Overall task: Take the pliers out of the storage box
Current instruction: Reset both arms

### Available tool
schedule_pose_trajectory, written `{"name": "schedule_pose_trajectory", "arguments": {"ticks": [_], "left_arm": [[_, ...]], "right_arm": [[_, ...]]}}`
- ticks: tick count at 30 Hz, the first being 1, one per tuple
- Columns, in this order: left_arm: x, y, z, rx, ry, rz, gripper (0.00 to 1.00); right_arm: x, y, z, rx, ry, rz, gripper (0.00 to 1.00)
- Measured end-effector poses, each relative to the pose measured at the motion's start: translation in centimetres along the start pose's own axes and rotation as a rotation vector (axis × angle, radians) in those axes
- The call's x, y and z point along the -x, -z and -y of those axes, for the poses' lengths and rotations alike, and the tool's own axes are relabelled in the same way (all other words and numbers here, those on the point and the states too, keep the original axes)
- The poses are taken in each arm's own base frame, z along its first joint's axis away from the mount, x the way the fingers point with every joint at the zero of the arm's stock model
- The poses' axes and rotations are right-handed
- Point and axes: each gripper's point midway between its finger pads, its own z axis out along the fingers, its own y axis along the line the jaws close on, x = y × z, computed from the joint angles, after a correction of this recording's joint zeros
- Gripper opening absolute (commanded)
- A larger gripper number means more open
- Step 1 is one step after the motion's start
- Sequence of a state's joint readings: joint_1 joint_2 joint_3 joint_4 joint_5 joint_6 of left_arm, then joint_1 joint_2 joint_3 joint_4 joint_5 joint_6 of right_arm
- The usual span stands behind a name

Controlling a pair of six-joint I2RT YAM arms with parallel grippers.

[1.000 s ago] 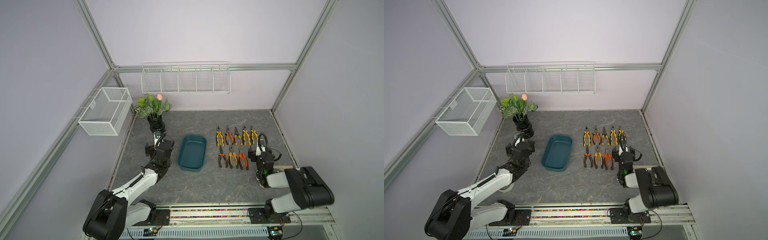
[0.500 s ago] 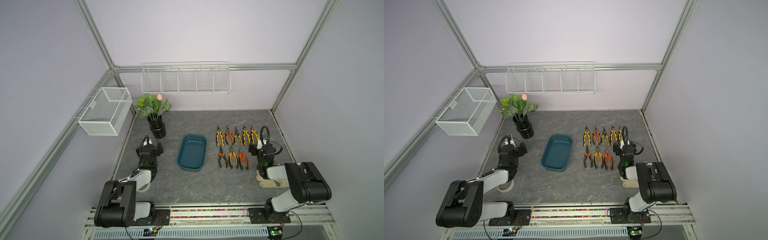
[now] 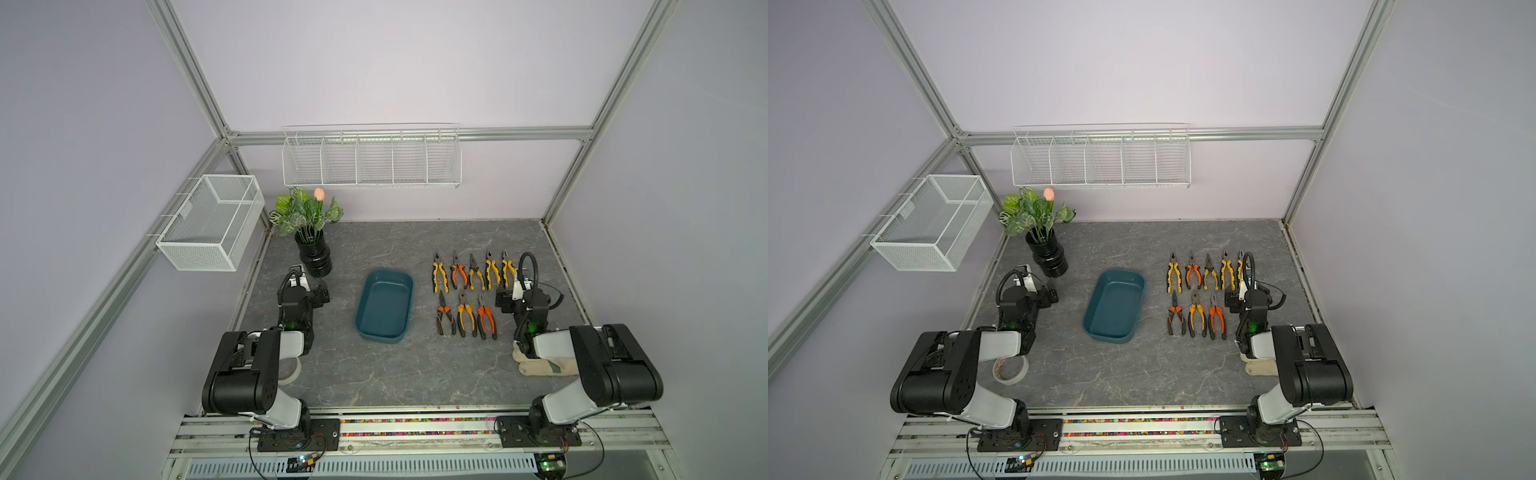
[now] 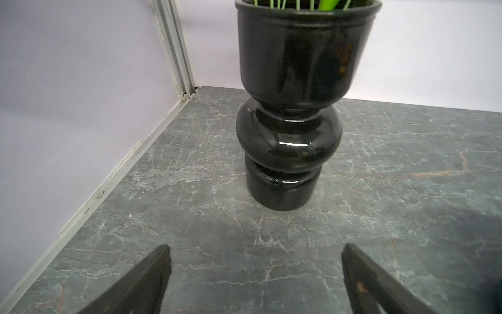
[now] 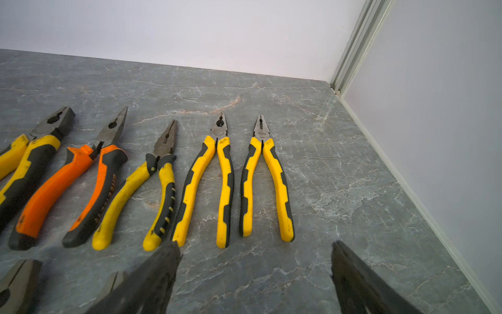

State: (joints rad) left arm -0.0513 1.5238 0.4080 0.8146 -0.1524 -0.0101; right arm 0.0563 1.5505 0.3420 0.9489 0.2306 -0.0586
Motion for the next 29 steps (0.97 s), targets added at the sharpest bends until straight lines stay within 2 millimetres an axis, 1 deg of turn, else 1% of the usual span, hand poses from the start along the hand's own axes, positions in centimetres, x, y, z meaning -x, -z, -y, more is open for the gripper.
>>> {"name": "schedule_pose_trajectory", "arguments": {"ticks": [7, 16, 23, 29], "left_arm": [[-0.76, 0.03, 0.23, -0.014, -0.005, -0.032, 0.99], [-0.85, 0.04, 0.29, -0.018, -0.005, -0.036, 0.99], [-0.86, 0.04, 0.29, -0.018, -0.005, -0.037, 0.99], [-0.86, 0.04, 0.29, -0.018, -0.005, -0.037, 0.99]], "right_arm": [[-0.57, -0.06, 0.05, 0.01, -0.003, -0.025, 0.89], [-0.89, -0.05, -0.02, 0.014, -0.004, -0.037, 0.89], [-0.88, -0.12, -0.05, 0.017, -0.004, -0.04, 0.89], [-0.44, -0.36, 0.13, 0.026, -0.011, -0.034, 0.89]]}}
